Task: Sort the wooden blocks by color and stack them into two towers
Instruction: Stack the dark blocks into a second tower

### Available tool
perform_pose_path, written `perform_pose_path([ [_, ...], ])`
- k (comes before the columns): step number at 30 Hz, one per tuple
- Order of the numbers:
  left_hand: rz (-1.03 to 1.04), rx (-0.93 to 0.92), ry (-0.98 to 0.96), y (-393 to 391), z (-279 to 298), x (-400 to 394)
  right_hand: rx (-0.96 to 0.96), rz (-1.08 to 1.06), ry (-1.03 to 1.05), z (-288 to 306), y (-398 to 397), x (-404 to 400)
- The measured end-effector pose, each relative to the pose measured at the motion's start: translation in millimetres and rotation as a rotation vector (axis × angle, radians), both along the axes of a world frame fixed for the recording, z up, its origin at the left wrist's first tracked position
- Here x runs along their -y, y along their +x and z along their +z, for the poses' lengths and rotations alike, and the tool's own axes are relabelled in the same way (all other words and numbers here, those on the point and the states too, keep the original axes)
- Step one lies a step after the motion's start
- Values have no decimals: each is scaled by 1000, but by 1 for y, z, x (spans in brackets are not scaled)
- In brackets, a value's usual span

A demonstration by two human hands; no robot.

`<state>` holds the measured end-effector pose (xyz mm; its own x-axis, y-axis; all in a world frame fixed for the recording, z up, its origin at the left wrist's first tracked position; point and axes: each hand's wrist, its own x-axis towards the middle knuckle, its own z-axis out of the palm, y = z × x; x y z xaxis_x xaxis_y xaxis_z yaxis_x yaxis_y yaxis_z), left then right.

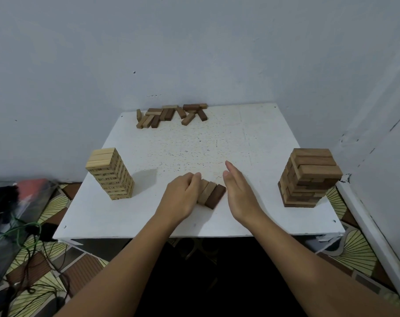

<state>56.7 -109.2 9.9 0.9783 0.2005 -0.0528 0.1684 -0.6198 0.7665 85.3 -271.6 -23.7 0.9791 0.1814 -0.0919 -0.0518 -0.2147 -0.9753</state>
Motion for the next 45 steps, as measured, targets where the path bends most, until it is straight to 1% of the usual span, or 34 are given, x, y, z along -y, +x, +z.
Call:
perform_pose_path([
  [4, 0, -65, -17, -5, -6, -1, -24, -38, 82, 3, -1, -2],
  [9, 22, -64, -90, -6, -8, -6, -37, -28, 115, 0, -4, 2],
  [14, -19, -54, -65, -4, -5, -5, -86, -54, 219, 3, -3, -14],
  [23, -42, -80, -105, 8, -10, -8, -81, -58, 225, 3, 7, -21],
  [25, -57, -86, -109, 7, -12, -12, -55, -18, 175, 1, 9, -15],
  [26, -77, -86, -94, 7, -12, -15, -33, 10, 116, 1, 10, -10],
  [29, -218, -146, -20, 9, -8, -26, 45, 125, -140, 5, 18, 10],
  [31, -332, -216, 35, 13, -6, -34, 78, 253, -323, 8, 24, 23],
  [33, -409, -272, 94, 20, -1, -37, 55, 392, -471, 11, 27, 34],
  [34, -428, -284, 123, 24, 1, -38, 41, 438, -510, 13, 29, 39],
  [39, -439, -277, 196, 36, 1, -37, -11, 521, -513, 18, 33, 48],
  [45, -394, -193, 161, 32, -11, -38, 30, 493, -512, 11, 32, 47],
])
